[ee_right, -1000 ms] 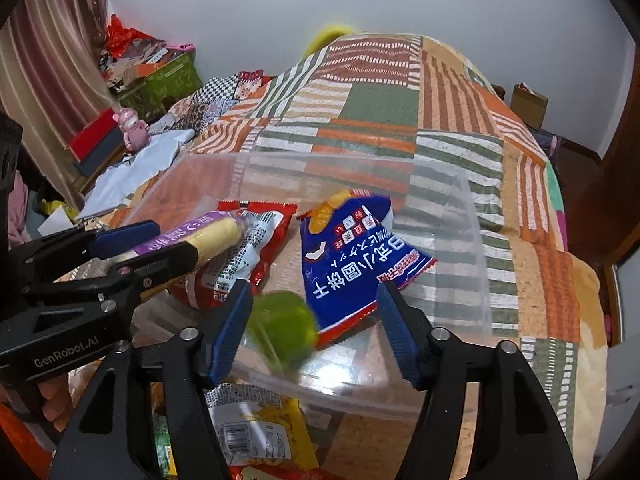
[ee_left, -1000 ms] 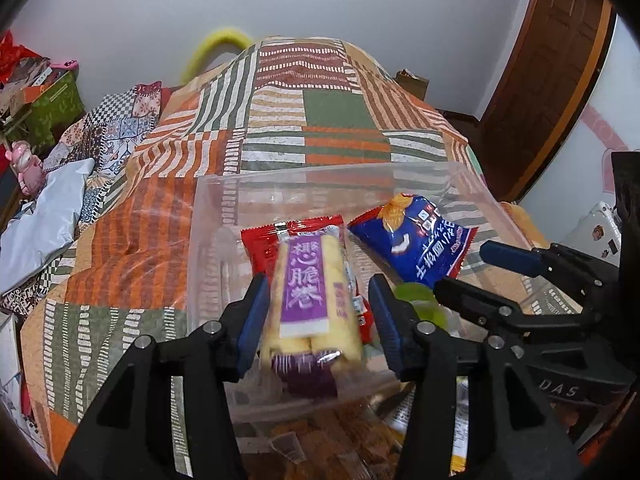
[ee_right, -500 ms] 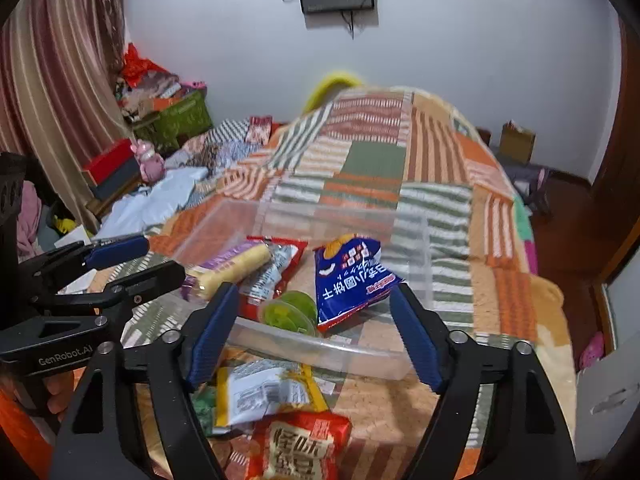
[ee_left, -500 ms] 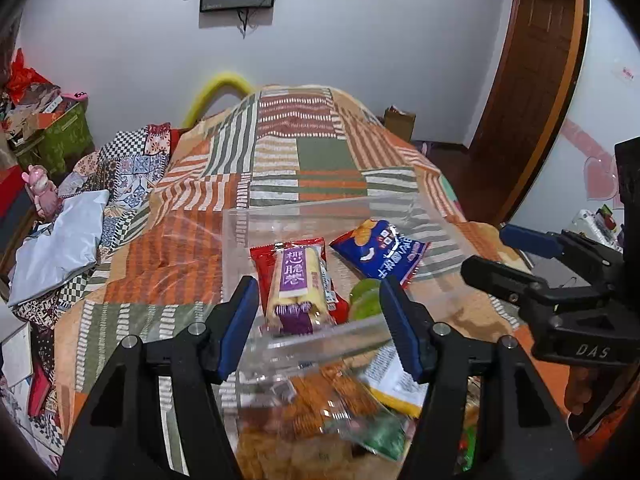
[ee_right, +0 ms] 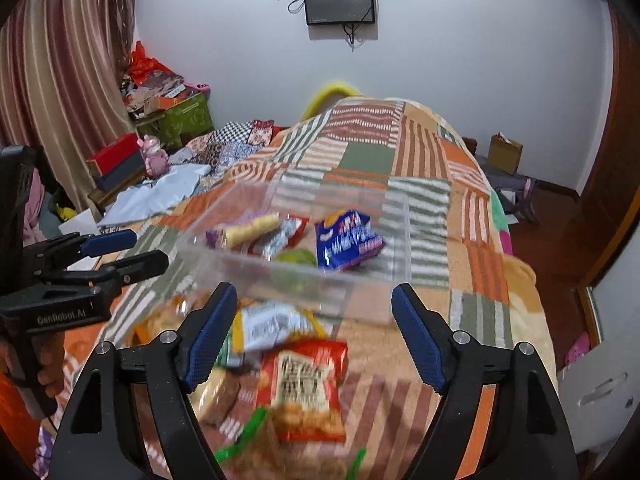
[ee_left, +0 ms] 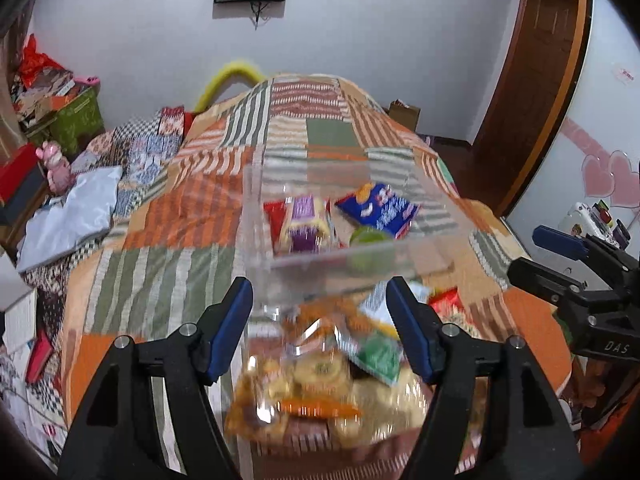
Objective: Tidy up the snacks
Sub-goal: 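Grasp the barcoded snack bag with the right tool while the left grasps the puffed snack bag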
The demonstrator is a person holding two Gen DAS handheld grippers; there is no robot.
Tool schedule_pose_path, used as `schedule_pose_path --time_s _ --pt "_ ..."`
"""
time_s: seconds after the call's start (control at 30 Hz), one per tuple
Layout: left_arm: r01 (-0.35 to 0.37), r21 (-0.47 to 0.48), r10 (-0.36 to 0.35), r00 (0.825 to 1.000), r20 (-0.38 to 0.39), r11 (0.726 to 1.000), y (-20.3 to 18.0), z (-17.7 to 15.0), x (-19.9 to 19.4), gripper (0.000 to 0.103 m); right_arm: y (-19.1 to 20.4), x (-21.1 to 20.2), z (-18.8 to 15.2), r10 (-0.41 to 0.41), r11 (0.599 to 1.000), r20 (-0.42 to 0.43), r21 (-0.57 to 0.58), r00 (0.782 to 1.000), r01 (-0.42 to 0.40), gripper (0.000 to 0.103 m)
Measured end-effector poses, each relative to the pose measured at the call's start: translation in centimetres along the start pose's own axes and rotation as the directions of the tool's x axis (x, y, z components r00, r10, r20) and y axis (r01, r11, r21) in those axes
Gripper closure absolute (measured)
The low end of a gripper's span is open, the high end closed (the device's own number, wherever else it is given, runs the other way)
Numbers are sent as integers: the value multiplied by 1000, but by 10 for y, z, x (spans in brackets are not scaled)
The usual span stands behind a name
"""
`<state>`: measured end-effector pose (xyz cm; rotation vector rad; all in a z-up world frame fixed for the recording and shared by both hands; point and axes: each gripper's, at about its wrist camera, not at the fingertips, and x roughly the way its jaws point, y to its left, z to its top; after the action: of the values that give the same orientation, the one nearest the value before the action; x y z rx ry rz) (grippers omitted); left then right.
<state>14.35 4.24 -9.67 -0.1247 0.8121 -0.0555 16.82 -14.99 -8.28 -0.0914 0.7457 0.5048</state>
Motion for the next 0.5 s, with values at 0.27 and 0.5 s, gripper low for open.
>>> schedule_pose_path --time_s 0.27,0.5 --pt "-47 27 48 998 -35 999 2 -46 -10 33 -1 -3 -46 26 998 -77 51 997 -22 20" --pt "-71 7 72 993 -93 997 22 -82 -9 30 2 7 -81 -12 997 -164 69 986 23 14"
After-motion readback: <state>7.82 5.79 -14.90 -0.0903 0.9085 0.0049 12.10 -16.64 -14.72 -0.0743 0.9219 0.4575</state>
